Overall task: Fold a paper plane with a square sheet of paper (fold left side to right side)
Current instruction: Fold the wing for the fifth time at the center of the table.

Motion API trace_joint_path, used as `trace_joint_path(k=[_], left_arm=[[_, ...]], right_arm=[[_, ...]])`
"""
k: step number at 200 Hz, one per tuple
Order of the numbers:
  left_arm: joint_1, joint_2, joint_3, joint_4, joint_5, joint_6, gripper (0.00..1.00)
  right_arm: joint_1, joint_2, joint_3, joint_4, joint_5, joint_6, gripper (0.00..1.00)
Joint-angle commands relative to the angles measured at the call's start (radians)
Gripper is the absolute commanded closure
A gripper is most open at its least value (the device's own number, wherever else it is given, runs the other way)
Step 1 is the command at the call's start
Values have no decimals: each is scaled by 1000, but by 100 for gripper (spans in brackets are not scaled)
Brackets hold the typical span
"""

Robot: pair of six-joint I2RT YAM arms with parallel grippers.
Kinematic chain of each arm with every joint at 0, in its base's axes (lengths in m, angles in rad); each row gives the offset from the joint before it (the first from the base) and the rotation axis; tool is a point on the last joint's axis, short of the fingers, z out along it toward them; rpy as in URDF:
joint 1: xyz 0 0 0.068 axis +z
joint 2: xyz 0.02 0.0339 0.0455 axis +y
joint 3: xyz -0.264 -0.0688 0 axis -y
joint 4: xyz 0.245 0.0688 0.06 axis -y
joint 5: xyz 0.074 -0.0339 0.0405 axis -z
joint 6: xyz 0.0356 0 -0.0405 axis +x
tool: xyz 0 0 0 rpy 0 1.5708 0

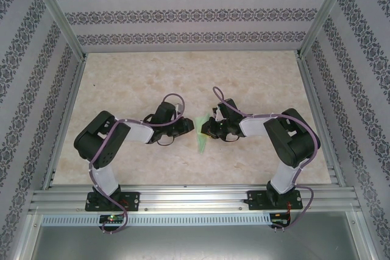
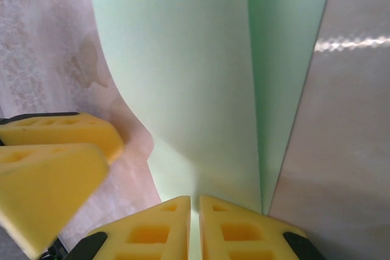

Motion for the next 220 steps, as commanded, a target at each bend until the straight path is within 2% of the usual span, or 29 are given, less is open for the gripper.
trace_joint_path(k=[1, 35, 58, 91, 162, 192, 220], left_arm=[[23, -66, -32, -81, -49, 14, 66], [6, -197, -86, -101, -17, 28, 67], [-82, -297, -95, -146, -12, 38, 70], [-193, -359, -137, -91, -41, -67, 73], [-281, -198, -83, 8, -34, -126, 77], [-290, -147, -82, 74, -39, -151, 78], [-293, -150, -81, 61, -54, -148, 79]], right_arm=[[5, 51, -24, -114, 70, -32, 86], [5, 46, -22, -124, 75, -36, 86], [6, 46, -18, -120, 73, -36, 86], [5, 46, -20, -117, 69, -37, 86], [8, 51, -18, -115, 69, -37, 86], [8, 57, -15, -117, 64, -39, 85], [9, 63, -11, -118, 63, -42, 85]])
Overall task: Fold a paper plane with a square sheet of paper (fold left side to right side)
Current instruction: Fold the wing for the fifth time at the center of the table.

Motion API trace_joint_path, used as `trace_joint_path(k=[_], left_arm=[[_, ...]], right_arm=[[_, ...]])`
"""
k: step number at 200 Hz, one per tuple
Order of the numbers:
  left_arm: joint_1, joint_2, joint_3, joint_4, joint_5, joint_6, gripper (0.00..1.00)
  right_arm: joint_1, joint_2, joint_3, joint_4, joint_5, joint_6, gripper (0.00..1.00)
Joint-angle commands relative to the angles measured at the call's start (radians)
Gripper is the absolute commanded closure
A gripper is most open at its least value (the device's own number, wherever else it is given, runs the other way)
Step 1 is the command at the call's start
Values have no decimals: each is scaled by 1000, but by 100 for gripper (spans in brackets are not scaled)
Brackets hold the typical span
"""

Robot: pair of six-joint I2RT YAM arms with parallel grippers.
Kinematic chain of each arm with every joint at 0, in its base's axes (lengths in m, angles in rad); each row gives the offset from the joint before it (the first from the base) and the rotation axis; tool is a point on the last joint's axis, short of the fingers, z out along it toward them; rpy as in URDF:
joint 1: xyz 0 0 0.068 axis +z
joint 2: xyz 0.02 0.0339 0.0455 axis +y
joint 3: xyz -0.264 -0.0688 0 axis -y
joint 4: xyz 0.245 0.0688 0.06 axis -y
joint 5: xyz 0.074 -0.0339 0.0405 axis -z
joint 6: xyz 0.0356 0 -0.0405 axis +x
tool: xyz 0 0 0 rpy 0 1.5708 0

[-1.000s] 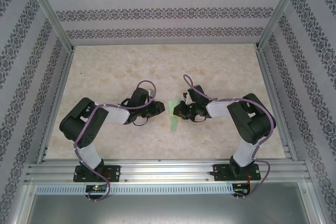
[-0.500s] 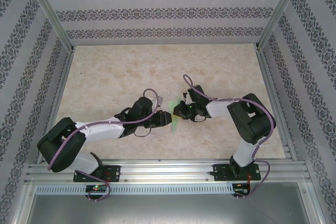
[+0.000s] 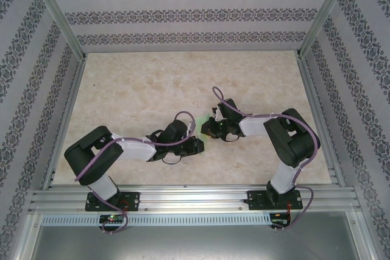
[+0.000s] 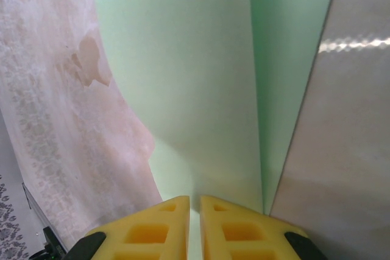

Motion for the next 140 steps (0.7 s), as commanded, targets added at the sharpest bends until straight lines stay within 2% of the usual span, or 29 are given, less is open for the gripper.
trace_joint_path(k=[1, 77, 140], left_arm=[[-11, -3, 27, 71, -28, -18, 79], [-13, -135, 67, -130, -81, 52, 81], [-15, -9, 107, -52, -46, 50, 82]], right_arm=[[9, 62, -16, -109, 64, -25, 86], [12, 63, -8, -124, 65, -31, 85], [14, 62, -4, -129, 65, -35, 85]])
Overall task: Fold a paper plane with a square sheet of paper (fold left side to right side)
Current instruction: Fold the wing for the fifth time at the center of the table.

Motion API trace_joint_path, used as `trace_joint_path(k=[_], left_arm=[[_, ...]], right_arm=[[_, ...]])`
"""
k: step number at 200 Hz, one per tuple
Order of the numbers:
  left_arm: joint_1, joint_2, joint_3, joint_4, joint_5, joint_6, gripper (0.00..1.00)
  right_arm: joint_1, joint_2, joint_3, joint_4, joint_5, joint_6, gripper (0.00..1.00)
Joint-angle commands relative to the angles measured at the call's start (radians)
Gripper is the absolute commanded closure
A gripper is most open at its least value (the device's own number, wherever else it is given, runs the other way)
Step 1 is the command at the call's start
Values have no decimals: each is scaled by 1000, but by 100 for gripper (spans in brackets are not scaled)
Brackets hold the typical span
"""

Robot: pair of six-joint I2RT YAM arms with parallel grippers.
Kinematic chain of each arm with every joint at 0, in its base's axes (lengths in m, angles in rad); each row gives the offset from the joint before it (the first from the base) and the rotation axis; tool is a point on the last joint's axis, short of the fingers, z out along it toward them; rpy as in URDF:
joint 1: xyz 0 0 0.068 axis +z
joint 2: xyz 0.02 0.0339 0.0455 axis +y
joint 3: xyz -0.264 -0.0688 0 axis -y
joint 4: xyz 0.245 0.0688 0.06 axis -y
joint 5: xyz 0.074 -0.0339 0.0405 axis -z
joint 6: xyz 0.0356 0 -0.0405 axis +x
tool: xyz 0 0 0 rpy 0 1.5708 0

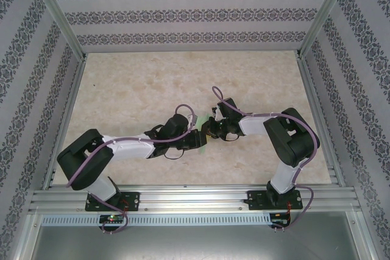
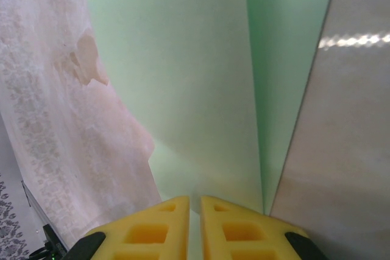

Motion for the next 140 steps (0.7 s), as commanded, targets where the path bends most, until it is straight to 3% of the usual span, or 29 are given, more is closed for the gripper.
trace_joint_path(k=[1, 140], left_arm=[[-12, 44, 31, 29, 2, 27, 82], [-27, 173, 6, 71, 36, 16, 82]], right_arm=[[14, 55, -20, -103, 73, -28, 85], [16, 59, -13, -123, 78, -37, 85]])
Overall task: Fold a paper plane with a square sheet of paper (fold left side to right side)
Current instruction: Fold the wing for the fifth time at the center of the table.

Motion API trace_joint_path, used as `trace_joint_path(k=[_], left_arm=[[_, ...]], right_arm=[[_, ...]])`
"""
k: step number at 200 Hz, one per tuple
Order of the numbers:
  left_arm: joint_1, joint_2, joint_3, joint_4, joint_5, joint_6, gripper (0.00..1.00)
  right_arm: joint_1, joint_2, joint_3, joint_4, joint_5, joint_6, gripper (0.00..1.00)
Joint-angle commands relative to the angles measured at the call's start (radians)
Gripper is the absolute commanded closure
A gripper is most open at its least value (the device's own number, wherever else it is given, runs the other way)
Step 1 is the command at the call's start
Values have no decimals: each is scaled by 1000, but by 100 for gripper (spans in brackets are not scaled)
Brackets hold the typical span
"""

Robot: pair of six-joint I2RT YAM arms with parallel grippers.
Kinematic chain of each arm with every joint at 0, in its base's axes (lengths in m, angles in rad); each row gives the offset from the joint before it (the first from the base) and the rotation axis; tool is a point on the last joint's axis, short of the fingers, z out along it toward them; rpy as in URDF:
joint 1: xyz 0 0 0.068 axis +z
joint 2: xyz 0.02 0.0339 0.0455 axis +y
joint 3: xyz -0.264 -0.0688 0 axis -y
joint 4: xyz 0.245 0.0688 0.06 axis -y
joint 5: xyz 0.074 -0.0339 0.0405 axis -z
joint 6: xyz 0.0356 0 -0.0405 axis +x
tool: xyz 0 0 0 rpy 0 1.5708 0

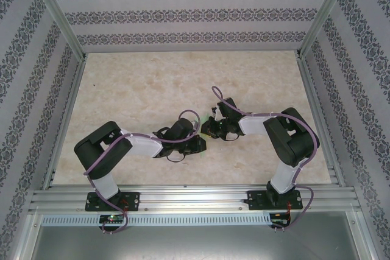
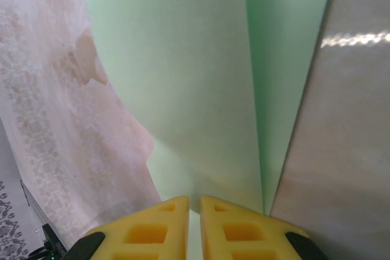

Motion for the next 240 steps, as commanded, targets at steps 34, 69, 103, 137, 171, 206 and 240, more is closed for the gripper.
trace_joint_path(k=[34, 69, 103, 137, 171, 206, 240], left_arm=[[-32, 25, -10, 46, 28, 11, 82], [-49, 22, -29, -21, 6, 11, 83], [-67, 17, -57, -99, -20, 13, 85], [-83, 26, -67, -142, -24, 14, 85], [-103, 37, -46, -186, -26, 25, 86], [-113, 48, -55, -192, -25, 15, 87], [-119, 55, -66, -179, -25, 5, 87]], right_arm=[[15, 61, -17, -110, 78, -36, 85], [15, 60, -7, -116, 83, -44, 85], [11, 58, 13, -121, 90, -59, 85], [-1, 52, 29, -124, 96, -73, 85], [-10, 60, 47, -139, 96, -82, 85], [-36, 60, 76, -153, 93, -99, 85], [-64, 77, 109, -166, 98, -122, 85]])
